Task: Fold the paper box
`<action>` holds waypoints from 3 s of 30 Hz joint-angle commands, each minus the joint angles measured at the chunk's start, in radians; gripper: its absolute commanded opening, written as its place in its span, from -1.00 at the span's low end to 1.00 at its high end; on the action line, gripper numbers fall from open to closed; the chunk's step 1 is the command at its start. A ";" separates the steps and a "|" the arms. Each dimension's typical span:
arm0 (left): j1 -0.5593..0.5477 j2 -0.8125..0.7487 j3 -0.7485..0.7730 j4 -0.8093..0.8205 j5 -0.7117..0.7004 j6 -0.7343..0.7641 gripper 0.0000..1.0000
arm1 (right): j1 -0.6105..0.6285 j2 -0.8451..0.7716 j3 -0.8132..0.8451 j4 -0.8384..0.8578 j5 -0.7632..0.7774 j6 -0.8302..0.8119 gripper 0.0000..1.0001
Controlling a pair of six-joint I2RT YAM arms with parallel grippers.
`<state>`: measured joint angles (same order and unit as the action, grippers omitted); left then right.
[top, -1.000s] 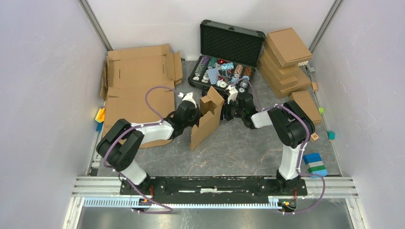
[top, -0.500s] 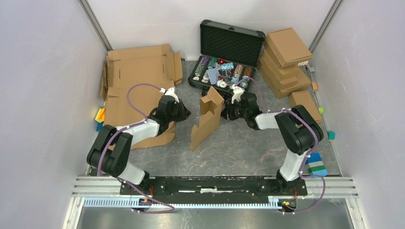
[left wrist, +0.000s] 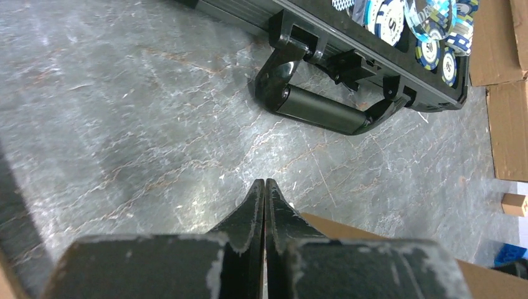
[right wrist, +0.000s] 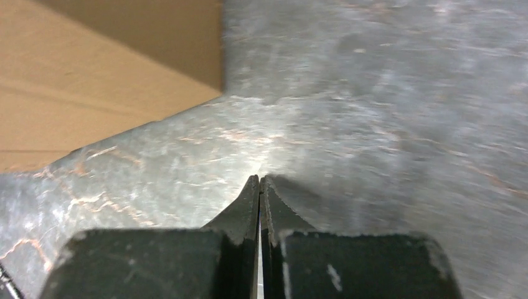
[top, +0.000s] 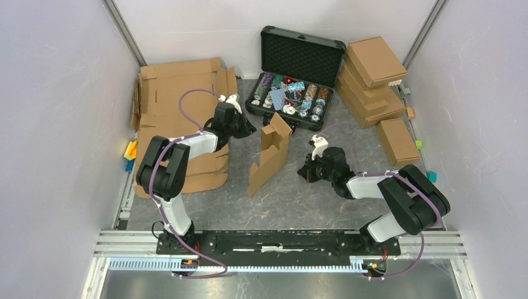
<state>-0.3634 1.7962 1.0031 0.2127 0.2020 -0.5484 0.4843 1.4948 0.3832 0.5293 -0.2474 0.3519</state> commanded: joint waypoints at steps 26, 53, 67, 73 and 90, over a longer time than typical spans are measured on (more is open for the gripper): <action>-0.058 0.147 -0.051 0.207 0.222 -0.111 -0.96 | 0.111 0.181 0.169 0.125 -0.023 0.077 -1.00; -0.159 -0.076 -0.391 0.379 0.052 -0.178 -0.96 | 0.064 0.088 0.143 -0.044 0.073 -0.046 -1.00; -0.165 -0.141 -0.453 0.412 0.048 -0.191 -0.93 | 0.060 0.055 0.144 -0.061 0.052 -0.070 -0.96; -0.218 -0.138 -0.446 0.431 0.030 -0.218 -0.94 | 0.072 0.078 0.153 -0.033 0.014 -0.042 -0.95; -0.236 -0.256 -0.544 0.347 -0.065 -0.179 -0.79 | 0.096 0.083 0.164 -0.055 0.036 -0.049 -0.95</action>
<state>-0.5907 1.6150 0.5034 0.5697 0.1799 -0.7422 0.5743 1.5898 0.5259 0.4500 -0.2050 0.3084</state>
